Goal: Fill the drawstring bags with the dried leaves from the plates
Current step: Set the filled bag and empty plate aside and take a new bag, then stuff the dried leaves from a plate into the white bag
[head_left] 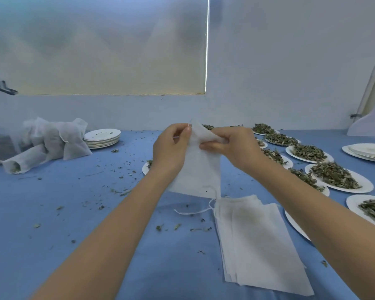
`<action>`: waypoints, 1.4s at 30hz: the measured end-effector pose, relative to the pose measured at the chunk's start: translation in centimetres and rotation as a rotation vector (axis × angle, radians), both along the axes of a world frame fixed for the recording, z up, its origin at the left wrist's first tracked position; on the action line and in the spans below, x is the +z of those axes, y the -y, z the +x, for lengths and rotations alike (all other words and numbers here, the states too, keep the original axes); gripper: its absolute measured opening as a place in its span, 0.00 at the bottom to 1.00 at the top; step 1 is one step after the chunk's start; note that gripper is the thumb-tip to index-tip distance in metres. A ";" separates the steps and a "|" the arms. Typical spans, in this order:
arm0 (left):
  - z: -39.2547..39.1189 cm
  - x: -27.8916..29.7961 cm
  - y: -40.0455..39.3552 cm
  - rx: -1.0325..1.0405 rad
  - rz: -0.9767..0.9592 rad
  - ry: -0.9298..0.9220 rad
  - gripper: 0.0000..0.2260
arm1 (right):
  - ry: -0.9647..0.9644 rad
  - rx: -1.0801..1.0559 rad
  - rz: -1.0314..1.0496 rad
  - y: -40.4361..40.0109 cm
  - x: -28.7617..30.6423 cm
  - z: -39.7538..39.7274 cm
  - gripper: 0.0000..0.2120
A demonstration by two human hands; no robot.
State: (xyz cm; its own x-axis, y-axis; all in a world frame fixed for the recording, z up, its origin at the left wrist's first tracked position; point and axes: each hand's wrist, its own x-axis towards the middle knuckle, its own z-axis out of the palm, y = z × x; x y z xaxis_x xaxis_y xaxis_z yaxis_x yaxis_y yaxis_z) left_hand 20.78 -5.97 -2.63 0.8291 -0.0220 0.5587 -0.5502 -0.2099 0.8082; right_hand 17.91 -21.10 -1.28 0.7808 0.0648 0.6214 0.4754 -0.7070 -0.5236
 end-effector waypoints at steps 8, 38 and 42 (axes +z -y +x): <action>1.7 0.2 -0.8 0.125 0.113 0.087 0.04 | 0.194 -0.223 -0.305 -1.8 -0.1 2.1 0.15; 4.8 -0.6 -4.8 0.161 0.879 0.370 0.26 | -0.598 0.331 0.510 -4.3 -0.8 7.5 0.15; 5.0 -1.7 -4.3 0.156 0.970 0.316 0.33 | -0.763 0.487 0.687 -5.0 -0.8 8.3 0.17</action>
